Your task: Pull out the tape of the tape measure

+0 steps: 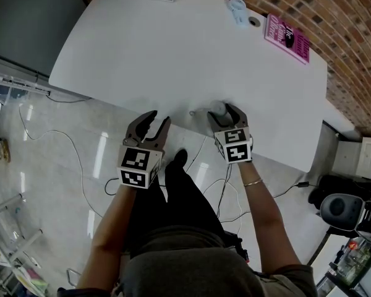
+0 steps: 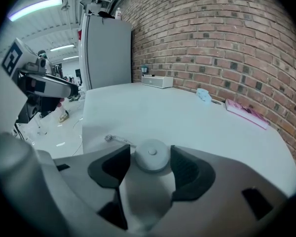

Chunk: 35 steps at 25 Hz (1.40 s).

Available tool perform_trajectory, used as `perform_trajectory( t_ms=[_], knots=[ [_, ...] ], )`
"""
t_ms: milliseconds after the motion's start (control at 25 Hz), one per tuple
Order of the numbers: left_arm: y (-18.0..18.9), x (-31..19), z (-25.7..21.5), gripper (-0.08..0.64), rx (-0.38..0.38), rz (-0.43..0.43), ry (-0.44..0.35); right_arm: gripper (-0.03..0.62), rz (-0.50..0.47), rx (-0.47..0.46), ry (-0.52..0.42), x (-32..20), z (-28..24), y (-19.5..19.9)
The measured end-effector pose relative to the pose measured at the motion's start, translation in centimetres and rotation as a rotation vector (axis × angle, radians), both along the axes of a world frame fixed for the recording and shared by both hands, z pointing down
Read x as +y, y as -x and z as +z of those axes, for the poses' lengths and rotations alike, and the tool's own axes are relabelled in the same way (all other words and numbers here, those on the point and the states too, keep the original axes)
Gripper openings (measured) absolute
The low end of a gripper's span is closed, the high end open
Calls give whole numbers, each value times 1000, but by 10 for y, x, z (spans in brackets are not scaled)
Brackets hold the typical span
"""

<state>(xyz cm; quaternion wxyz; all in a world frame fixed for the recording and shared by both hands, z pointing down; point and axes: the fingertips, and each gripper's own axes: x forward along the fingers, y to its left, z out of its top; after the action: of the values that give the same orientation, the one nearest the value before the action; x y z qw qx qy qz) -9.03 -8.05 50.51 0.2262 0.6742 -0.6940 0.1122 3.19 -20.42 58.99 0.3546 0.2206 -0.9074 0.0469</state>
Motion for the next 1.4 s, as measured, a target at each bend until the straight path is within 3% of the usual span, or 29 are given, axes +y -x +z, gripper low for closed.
perform_trajectory(
  t_ms=[120, 640, 1400],
  knots=[
    [1, 0, 1, 155, -2, 0, 2, 222, -19, 7, -10, 4, 0, 3],
    [7, 3, 3, 147, -6, 8, 9, 216, -22, 35, -31, 8, -4, 3],
    [7, -24, -15, 143, 33, 112, -62, 216, -25, -34, -249, 7, -83, 17]
  ],
)
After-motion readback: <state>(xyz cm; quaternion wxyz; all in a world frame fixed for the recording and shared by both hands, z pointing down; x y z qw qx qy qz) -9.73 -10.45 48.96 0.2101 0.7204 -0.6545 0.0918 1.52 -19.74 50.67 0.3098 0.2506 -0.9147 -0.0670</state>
